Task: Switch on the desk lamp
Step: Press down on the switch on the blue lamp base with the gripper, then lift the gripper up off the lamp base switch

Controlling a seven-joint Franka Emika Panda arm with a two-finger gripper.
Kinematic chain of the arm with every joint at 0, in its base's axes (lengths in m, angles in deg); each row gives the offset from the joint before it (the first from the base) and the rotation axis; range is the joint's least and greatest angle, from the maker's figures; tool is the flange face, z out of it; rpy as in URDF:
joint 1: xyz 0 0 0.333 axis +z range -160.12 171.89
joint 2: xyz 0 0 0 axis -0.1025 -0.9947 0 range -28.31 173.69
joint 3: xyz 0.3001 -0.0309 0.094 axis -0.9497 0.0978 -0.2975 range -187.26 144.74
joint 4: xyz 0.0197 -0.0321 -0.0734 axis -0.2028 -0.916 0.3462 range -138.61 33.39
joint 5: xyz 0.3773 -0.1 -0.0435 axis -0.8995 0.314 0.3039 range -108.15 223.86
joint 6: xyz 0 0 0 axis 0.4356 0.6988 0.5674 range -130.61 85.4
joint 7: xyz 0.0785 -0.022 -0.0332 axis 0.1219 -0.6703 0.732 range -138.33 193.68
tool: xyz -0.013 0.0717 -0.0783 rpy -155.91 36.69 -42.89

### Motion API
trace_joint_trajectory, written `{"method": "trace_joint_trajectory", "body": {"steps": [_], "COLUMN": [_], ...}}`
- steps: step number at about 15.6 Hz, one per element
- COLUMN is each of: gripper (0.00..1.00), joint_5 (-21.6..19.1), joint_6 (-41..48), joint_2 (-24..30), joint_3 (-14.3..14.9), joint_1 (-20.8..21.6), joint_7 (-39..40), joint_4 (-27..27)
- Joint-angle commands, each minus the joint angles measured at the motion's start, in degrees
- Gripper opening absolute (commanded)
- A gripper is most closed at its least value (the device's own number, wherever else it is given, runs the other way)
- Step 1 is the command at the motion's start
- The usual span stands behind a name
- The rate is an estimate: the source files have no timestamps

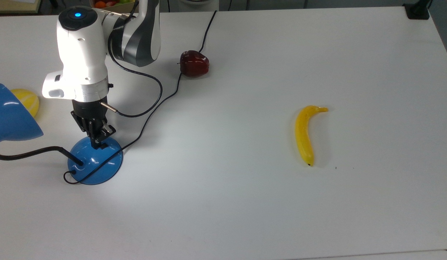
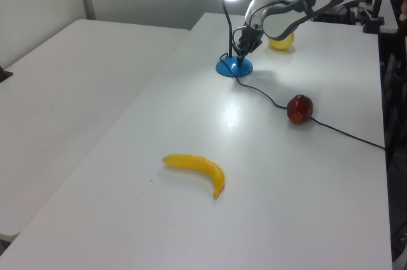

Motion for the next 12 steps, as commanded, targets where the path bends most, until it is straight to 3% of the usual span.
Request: {"method": "trace_joint_trajectory", "body": {"steps": [1,6,8,12], "gripper": [0.0,0.0,0.0,0.02], "joint_5": [1.3,1.4,1.4,1.1], "joint_6": [-2.0,-1.7,-0.2,13.3], "joint_2": [-1.7,-0.2,3.5,13.4], "joint_3": [1.3,1.3,1.2,1.1], "joint_1": [1.0,1.0,1.2,3.2], "joint_7": [-1.8,-1.6,-1.4,0.0], "joint_4": [0.4,0.4,-0.8,-4.7]}}
